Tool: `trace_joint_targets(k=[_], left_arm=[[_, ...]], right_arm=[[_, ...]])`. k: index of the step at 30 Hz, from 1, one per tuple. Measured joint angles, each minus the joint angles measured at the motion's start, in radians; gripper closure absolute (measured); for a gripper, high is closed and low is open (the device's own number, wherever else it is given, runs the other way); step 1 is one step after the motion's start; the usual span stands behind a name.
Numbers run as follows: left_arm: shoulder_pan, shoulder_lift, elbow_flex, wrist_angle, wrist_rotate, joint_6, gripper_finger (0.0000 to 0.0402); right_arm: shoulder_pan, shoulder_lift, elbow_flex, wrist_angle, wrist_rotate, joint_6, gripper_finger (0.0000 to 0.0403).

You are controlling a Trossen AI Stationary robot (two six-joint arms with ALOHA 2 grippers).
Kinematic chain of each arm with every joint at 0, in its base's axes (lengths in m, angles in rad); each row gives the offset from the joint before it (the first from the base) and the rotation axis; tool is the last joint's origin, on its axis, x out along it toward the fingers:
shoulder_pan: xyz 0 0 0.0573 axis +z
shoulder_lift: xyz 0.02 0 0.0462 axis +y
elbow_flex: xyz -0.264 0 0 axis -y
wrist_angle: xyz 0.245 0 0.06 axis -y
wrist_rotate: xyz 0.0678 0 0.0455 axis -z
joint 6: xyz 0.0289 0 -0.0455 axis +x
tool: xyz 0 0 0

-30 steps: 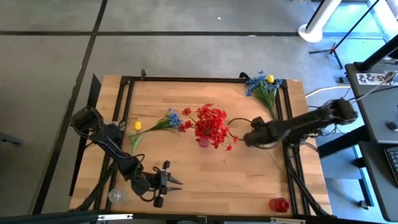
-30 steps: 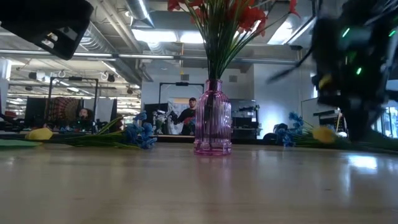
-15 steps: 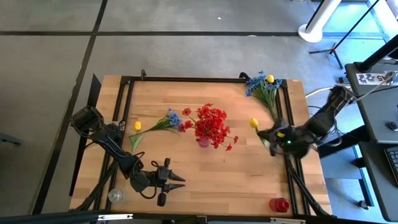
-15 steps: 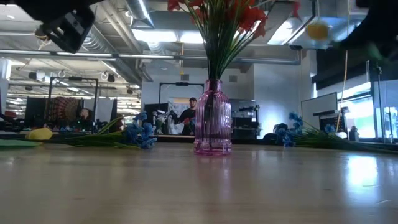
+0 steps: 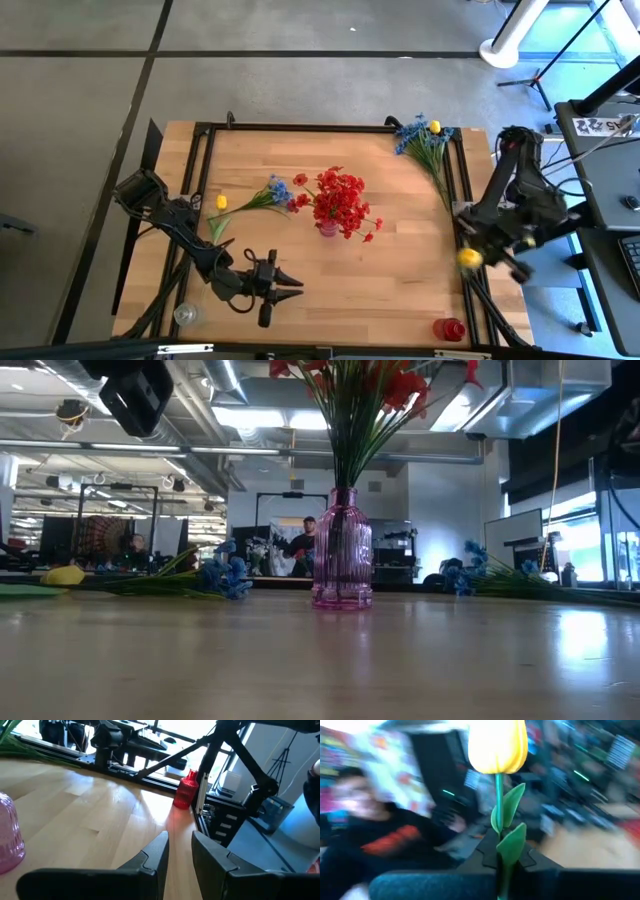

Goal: Sort flowers into vase by color
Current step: Put the bottom right yellow tulip into the red vase

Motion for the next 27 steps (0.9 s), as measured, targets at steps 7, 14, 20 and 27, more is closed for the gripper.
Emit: trace_joint_targets(k=[7, 14, 20, 27], left_arm=[[0.003, 0.000, 0.000, 0.000, 0.007, 0.005, 0.0321], [0.005, 0.000, 0.000, 0.000, 0.007, 0.005, 0.0321], [0.005, 0.000, 0.000, 0.000, 0.007, 0.006, 0.0321], [0.005, 0.000, 0.000, 0.001, 0.007, 0.007, 0.0321]], right_arm=[[0.075, 0.082, 0.001, 0.338, -0.017, -0.152, 0.0397], [0.072, 0.227, 0.000, 0.356, -0.022, -0.023, 0.0396], [0.072, 0.279, 0.000, 0.443, -0.041, 0.065, 0.0396], [0.072, 0.303, 0.000, 0.515, 0.003, 0.109, 0.0395]])
